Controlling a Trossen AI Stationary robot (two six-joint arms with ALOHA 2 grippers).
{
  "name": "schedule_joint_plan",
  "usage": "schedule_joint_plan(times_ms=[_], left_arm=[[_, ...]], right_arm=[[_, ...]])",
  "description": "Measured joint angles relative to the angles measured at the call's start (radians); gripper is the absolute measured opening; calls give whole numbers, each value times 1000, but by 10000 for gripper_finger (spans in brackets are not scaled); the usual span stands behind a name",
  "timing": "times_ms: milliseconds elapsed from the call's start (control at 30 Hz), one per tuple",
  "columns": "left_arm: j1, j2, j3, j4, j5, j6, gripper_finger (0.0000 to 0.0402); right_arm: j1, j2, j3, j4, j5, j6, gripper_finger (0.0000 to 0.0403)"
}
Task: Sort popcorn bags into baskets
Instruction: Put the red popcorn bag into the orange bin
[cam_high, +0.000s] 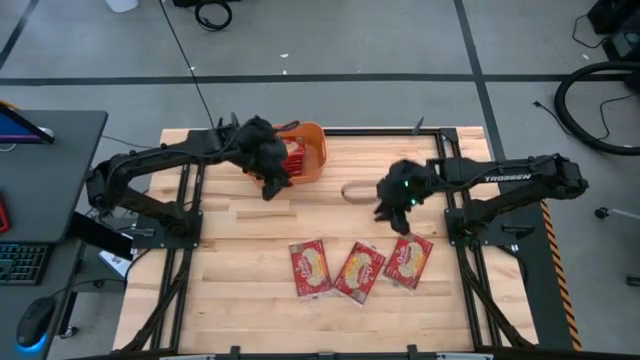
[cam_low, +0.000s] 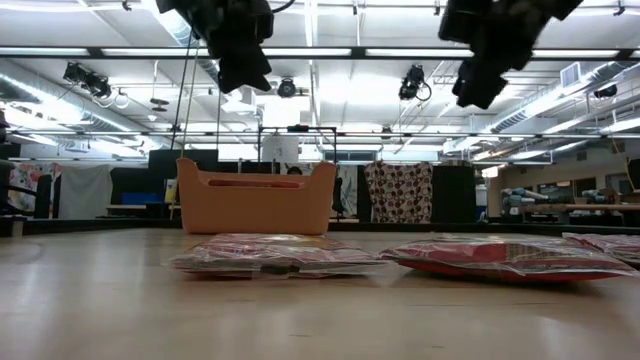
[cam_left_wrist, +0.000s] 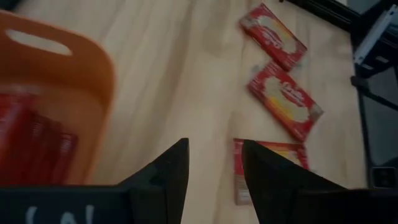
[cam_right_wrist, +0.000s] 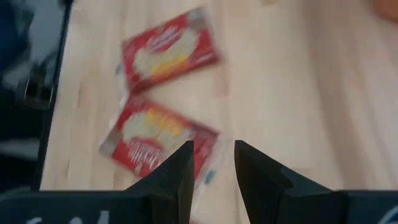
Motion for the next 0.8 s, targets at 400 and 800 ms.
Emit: schedule_joint_plan(times_ms=[400, 800], left_arm=[[-179, 1, 0, -30, -135, -211, 153], [-224, 1, -1, -123, -198, -242, 153]], right_arm=[[284, 54, -183, 176, 75, 27, 161], [634, 299, -199, 465, 400, -242, 164]])
